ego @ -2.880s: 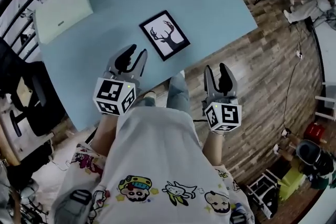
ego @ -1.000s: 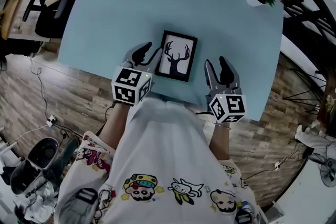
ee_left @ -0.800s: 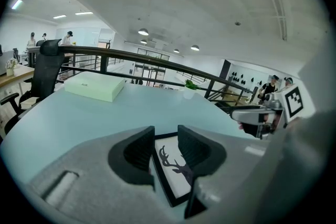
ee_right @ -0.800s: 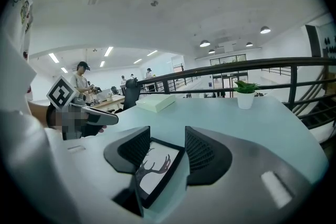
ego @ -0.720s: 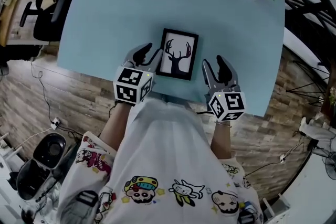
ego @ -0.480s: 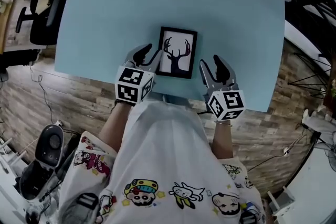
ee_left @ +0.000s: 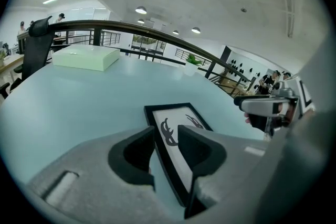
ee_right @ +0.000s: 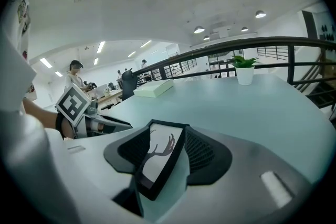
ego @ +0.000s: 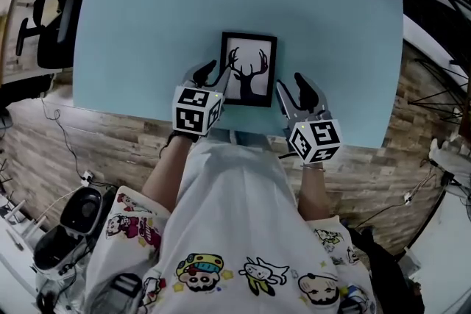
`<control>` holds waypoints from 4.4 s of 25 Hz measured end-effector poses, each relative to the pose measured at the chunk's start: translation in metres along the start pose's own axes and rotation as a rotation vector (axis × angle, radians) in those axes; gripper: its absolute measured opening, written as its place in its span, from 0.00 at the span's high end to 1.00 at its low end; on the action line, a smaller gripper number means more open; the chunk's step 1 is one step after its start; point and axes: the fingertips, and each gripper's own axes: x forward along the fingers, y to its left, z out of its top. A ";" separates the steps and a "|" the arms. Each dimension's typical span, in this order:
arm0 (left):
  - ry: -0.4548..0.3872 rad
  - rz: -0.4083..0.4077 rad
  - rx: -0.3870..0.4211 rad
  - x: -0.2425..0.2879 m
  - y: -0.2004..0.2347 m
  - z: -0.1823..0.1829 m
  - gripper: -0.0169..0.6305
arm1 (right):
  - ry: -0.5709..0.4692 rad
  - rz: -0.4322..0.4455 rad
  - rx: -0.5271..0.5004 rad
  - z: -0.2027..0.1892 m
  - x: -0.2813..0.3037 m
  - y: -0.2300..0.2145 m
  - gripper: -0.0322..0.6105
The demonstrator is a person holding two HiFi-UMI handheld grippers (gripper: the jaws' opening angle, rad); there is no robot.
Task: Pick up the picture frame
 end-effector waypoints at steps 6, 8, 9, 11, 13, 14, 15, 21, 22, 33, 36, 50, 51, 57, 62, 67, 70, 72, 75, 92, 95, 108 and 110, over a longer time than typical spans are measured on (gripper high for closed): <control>0.057 0.013 -0.011 0.017 0.007 -0.023 0.77 | 0.013 -0.008 0.025 -0.010 0.005 -0.003 0.63; 0.070 0.020 -0.015 0.020 0.009 -0.028 0.77 | 0.015 -0.010 0.033 -0.012 0.006 -0.004 0.63; 0.075 0.022 -0.018 0.022 0.010 -0.030 0.77 | 0.015 -0.012 0.036 -0.013 0.005 -0.005 0.63; 0.083 0.023 -0.023 0.025 0.010 -0.034 0.77 | 0.015 -0.016 0.041 -0.014 0.005 -0.007 0.63; 0.093 0.026 -0.024 0.027 0.009 -0.037 0.77 | 0.014 -0.021 0.048 -0.015 0.003 -0.008 0.63; 0.098 0.028 -0.025 0.028 0.009 -0.038 0.77 | 0.013 -0.023 0.051 -0.016 0.003 -0.008 0.63; 0.101 0.029 -0.029 0.029 0.009 -0.039 0.77 | 0.012 -0.024 0.055 -0.016 0.002 -0.009 0.63; 0.100 0.038 -0.074 0.030 0.008 -0.040 0.80 | 0.009 -0.030 0.065 -0.017 0.000 -0.010 0.63; 0.099 0.038 -0.082 0.030 0.008 -0.040 0.80 | 0.008 -0.030 0.066 -0.017 0.000 -0.010 0.63; 0.084 0.018 -0.177 0.029 0.012 -0.040 0.85 | 0.013 -0.033 0.067 -0.018 0.002 -0.010 0.63; 0.086 0.011 -0.204 0.028 0.013 -0.039 0.85 | 0.017 -0.032 0.070 -0.019 0.003 -0.009 0.63; 0.096 -0.029 -0.293 0.029 0.015 -0.038 0.86 | 0.109 0.081 0.278 -0.040 0.019 -0.008 0.58; 0.096 -0.030 -0.295 0.029 0.015 -0.038 0.86 | 0.126 0.106 0.316 -0.044 0.022 -0.007 0.57; 0.096 -0.033 -0.299 0.029 0.015 -0.038 0.86 | 0.213 0.236 0.515 -0.061 0.039 -0.006 0.47; 0.096 -0.029 -0.297 0.030 0.015 -0.038 0.86 | 0.255 0.327 0.609 -0.069 0.050 -0.003 0.43; 0.097 -0.028 -0.295 0.029 0.015 -0.038 0.86 | 0.266 0.406 0.674 -0.065 0.053 0.003 0.45; 0.096 -0.028 -0.297 0.028 0.014 -0.039 0.86 | 0.285 0.454 0.704 -0.064 0.054 0.007 0.45; 0.098 -0.032 -0.301 0.028 0.015 -0.039 0.86 | 0.294 0.479 0.725 -0.064 0.054 0.007 0.45; 0.101 -0.040 -0.310 0.029 0.015 -0.038 0.86 | 0.303 0.562 0.772 -0.057 0.053 0.009 0.46; 0.105 -0.054 -0.318 0.030 0.015 -0.037 0.87 | 0.503 0.803 0.830 -0.052 0.056 0.021 0.51; 0.105 -0.056 -0.322 0.030 0.015 -0.037 0.87 | 0.512 0.839 0.855 -0.051 0.055 0.020 0.51; 0.107 -0.061 -0.330 0.029 0.015 -0.037 0.87 | 0.518 0.907 0.822 -0.049 0.053 0.021 0.58; 0.108 -0.063 -0.326 0.029 0.015 -0.037 0.87 | 0.520 0.926 0.802 -0.047 0.057 0.027 0.58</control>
